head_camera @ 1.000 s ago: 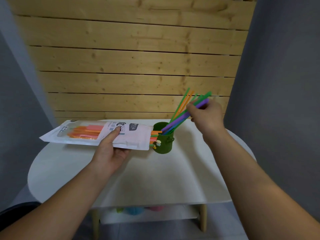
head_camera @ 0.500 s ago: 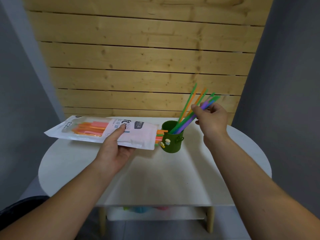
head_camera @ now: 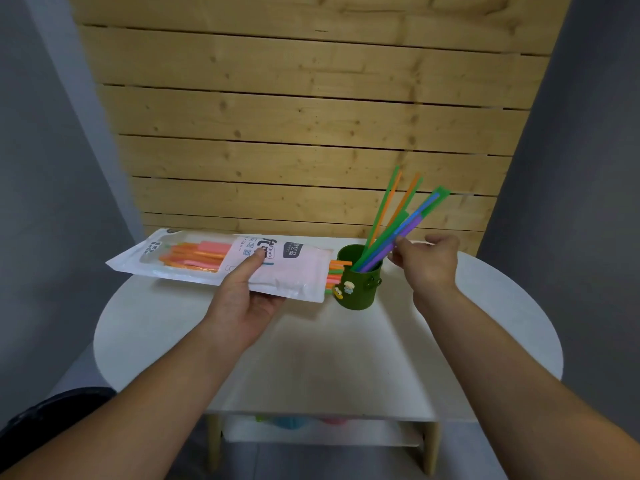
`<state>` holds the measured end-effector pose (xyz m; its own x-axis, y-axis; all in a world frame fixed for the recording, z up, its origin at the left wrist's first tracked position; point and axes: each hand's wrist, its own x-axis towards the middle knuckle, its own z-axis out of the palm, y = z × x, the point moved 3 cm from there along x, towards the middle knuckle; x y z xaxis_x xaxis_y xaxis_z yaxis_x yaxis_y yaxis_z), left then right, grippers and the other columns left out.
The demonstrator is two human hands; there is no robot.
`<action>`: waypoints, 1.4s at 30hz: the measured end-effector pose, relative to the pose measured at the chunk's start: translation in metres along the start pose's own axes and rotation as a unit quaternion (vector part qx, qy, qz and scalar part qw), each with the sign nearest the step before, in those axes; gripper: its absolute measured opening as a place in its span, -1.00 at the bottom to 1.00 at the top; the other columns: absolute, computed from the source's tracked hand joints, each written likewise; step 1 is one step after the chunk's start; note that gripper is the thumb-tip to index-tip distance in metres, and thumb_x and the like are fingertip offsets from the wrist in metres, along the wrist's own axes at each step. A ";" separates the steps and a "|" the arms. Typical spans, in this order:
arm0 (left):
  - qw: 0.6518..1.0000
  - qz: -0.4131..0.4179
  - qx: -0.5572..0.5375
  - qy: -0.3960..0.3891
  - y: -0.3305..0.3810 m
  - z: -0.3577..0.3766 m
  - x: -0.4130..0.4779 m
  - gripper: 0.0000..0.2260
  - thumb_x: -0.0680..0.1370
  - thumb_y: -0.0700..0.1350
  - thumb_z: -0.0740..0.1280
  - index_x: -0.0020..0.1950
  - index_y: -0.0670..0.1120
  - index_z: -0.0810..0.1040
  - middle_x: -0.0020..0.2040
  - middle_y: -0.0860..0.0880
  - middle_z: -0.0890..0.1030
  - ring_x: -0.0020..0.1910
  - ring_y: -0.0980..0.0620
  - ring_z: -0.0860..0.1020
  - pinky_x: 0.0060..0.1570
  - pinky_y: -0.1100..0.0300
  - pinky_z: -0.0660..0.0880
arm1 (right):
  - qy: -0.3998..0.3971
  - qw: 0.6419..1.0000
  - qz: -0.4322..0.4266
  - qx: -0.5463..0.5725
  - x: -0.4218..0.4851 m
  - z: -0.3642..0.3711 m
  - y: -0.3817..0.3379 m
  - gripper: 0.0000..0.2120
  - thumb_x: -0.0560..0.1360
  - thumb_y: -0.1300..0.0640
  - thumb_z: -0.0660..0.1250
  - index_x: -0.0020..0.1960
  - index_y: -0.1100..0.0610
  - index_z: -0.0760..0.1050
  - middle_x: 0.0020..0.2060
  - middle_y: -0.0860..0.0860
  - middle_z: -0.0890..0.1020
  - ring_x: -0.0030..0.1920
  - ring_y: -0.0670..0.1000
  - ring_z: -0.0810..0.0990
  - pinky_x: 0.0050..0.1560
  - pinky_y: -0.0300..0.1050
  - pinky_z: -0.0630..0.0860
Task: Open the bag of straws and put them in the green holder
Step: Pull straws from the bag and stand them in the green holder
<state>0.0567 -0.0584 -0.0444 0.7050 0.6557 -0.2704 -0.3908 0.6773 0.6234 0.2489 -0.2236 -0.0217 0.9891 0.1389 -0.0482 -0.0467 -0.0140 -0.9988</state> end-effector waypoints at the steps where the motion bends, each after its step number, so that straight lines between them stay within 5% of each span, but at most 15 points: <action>1: 1.000 0.001 -0.001 0.000 0.001 0.000 0.000 -0.77 0.56 -0.20 0.40 0.22 -0.12 0.59 0.09 -0.13 0.73 0.01 -0.07 0.72 -0.02 -0.03 0.66 | -0.002 1.000 0.012 -0.015 -0.005 -0.002 0.001 -0.65 0.52 0.21 0.41 0.16 0.10 0.28 -0.03 0.13 0.56 -0.18 0.05 0.68 -0.02 0.00 0.64; 4: 1.000 0.007 0.000 -0.004 0.003 0.000 -0.001 -0.79 0.56 -0.20 0.40 0.19 -0.11 0.59 0.07 -0.13 0.74 0.01 -0.07 0.72 -0.01 -0.04 0.66 | -0.074 0.994 0.055 -0.051 -0.025 -0.002 0.005 -0.85 0.57 0.17 0.33 0.07 0.22 0.43 -0.17 0.12 0.56 -0.24 0.03 0.58 -0.12 -0.02 0.63; 7: 1.000 0.009 0.004 -0.022 0.004 0.002 -0.002 -0.79 0.57 -0.19 0.39 0.20 -0.11 0.59 0.08 -0.13 0.74 -0.01 -0.07 0.73 -0.07 -0.02 0.68 | -0.194 0.976 0.094 -0.022 -0.048 0.007 0.005 -0.76 0.59 0.06 0.32 0.03 0.25 0.57 -0.27 0.11 0.59 -0.33 0.01 0.55 -0.35 -0.15 0.55; 11: 0.999 0.007 0.020 -0.044 0.002 0.004 -0.004 -0.73 0.57 -0.18 0.38 0.27 -0.11 0.58 0.14 -0.13 0.72 0.04 -0.08 0.71 -0.01 -0.03 0.67 | -0.281 0.951 0.126 0.024 -0.066 0.017 0.001 -0.84 0.57 0.09 0.37 -0.05 0.20 0.59 -0.29 0.10 0.62 -0.34 0.01 0.56 -0.33 -0.16 0.56; 16: 0.998 0.006 0.038 -0.053 0.001 0.005 -0.006 -0.71 0.58 -0.18 0.37 0.30 -0.11 0.58 0.12 -0.11 0.72 0.00 -0.05 0.72 -0.16 0.04 0.67 | -0.269 0.955 0.122 0.026 -0.067 0.019 -0.001 -0.94 0.53 0.22 0.40 -0.11 0.19 0.63 -0.26 0.14 0.63 -0.33 0.00 0.56 -0.37 -0.20 0.55; 28: 0.998 0.019 0.037 -0.045 0.005 0.004 -0.006 -0.76 0.58 -0.20 0.36 0.26 -0.10 0.58 0.12 -0.13 0.72 -0.01 -0.07 0.72 -0.10 0.00 0.68 | -0.250 0.951 0.166 0.081 -0.057 0.013 -0.005 -0.93 0.51 0.36 0.38 -0.11 0.28 0.63 -0.32 0.16 0.65 -0.40 -0.04 0.61 -0.39 -0.25 0.59; 34: 0.999 0.032 0.016 -0.024 0.013 0.001 -0.006 -0.87 0.59 -0.21 0.36 0.13 -0.11 0.60 -0.01 -0.11 0.75 -0.09 -0.05 0.73 -0.04 -0.03 0.67 | -0.237 0.952 0.170 0.097 -0.049 0.000 -0.008 -0.95 0.52 0.29 0.39 -0.02 0.24 0.60 -0.23 0.16 0.61 -0.34 -0.01 0.58 -0.36 -0.20 0.60; 38: 0.999 0.029 0.013 -0.023 0.012 0.002 -0.007 -0.88 0.59 -0.21 0.36 0.11 -0.09 0.60 0.00 -0.11 0.75 -0.06 -0.05 0.73 -0.02 -0.03 0.66 | -0.259 0.953 0.146 0.066 -0.058 0.005 -0.008 -0.79 0.50 0.10 0.46 0.07 0.18 0.57 -0.16 0.11 0.63 -0.27 0.04 0.62 -0.24 -0.10 0.63; 42: 0.999 0.023 0.022 -0.031 0.007 0.004 -0.008 -0.86 0.59 -0.21 0.36 0.14 -0.08 0.59 0.01 -0.11 0.75 -0.07 -0.06 0.73 -0.02 -0.04 0.66 | -0.255 0.960 0.096 0.065 -0.064 0.012 -0.008 -0.73 0.48 0.18 0.48 0.14 0.23 0.58 -0.21 0.14 0.69 -0.28 0.04 0.65 -0.25 -0.14 0.64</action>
<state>0.0506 -0.0599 -0.0350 0.7225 0.6631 -0.1957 -0.3981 0.6304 0.6664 0.1848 -0.2203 -0.0110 0.7655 0.6131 -0.1950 -0.2709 0.0322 -0.9621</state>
